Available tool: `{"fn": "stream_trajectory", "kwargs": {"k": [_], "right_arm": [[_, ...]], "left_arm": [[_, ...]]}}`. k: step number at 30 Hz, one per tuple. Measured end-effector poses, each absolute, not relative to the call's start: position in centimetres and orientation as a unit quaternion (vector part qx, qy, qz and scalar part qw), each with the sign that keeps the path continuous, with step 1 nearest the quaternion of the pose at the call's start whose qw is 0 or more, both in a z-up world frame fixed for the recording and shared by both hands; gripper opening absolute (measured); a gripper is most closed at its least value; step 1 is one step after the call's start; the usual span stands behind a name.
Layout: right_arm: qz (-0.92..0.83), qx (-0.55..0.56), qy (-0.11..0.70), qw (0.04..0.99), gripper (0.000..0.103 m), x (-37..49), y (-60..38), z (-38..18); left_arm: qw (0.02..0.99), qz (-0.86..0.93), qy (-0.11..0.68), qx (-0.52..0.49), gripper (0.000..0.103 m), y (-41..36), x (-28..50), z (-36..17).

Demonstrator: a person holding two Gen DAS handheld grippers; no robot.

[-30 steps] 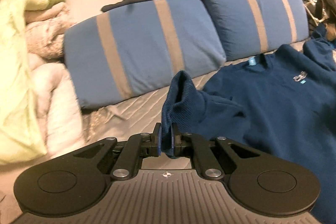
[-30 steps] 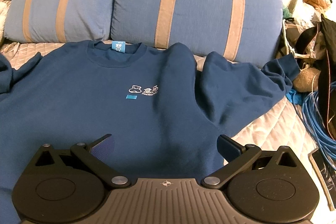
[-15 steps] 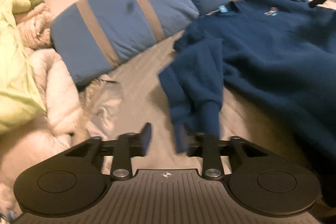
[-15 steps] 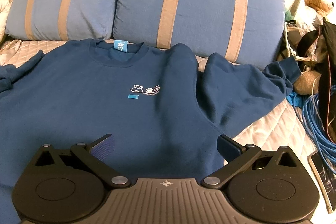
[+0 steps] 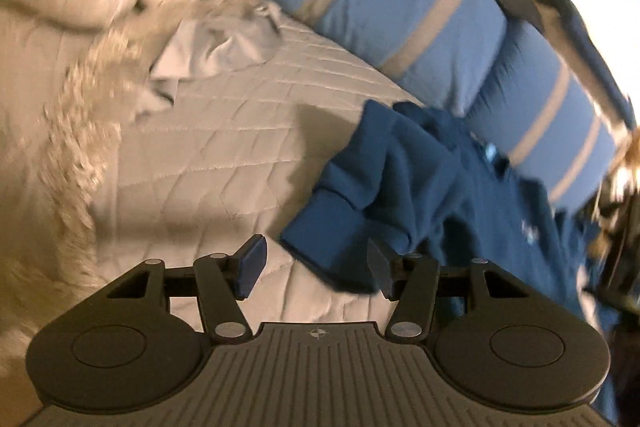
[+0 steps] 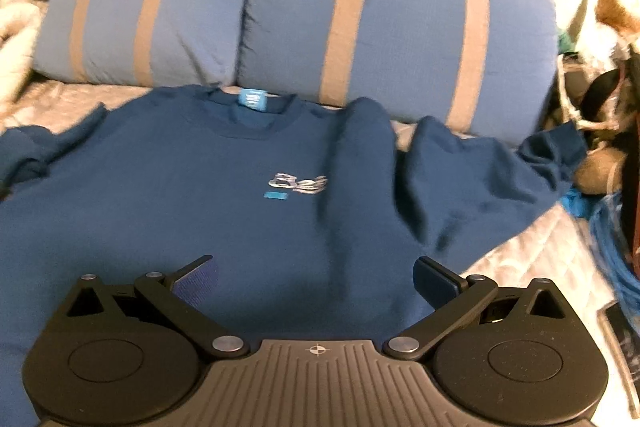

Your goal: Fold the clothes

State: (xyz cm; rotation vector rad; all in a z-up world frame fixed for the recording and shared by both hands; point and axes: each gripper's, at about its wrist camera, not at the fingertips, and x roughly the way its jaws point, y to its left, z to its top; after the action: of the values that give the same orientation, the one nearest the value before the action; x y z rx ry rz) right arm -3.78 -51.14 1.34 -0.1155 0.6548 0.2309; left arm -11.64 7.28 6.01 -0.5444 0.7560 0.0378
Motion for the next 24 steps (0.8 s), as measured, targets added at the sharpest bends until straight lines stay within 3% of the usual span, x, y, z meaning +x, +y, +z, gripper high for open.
{"fn": "stream_trajectory", "kwargs": {"k": [7,9,11,24], "right_arm": [[0.183,-0.058,0.313,0.93,0.103,-5.9,-49.5,2.4],[0.193,-0.072,0.307,0.929,0.103,-6.5,-48.8,2.4],[0.194,-0.092,0.302,0.929,0.103,-6.8,-48.0,2.4],[0.195,-0.083,0.311,0.926,0.103,-6.4,-48.1,2.2]], "left_arm": [[0.898,0.039,0.369,-0.235,0.05,6.9,-9.3,3.4],[0.901,0.035,0.374,-0.218,0.021,6.6,-9.0,3.4],[0.901,0.025,0.384,-0.2,0.006,6.3,-8.7,3.6],[0.926,0.054,0.374,-0.025,0.005,8.4,-9.0,9.9]]}}
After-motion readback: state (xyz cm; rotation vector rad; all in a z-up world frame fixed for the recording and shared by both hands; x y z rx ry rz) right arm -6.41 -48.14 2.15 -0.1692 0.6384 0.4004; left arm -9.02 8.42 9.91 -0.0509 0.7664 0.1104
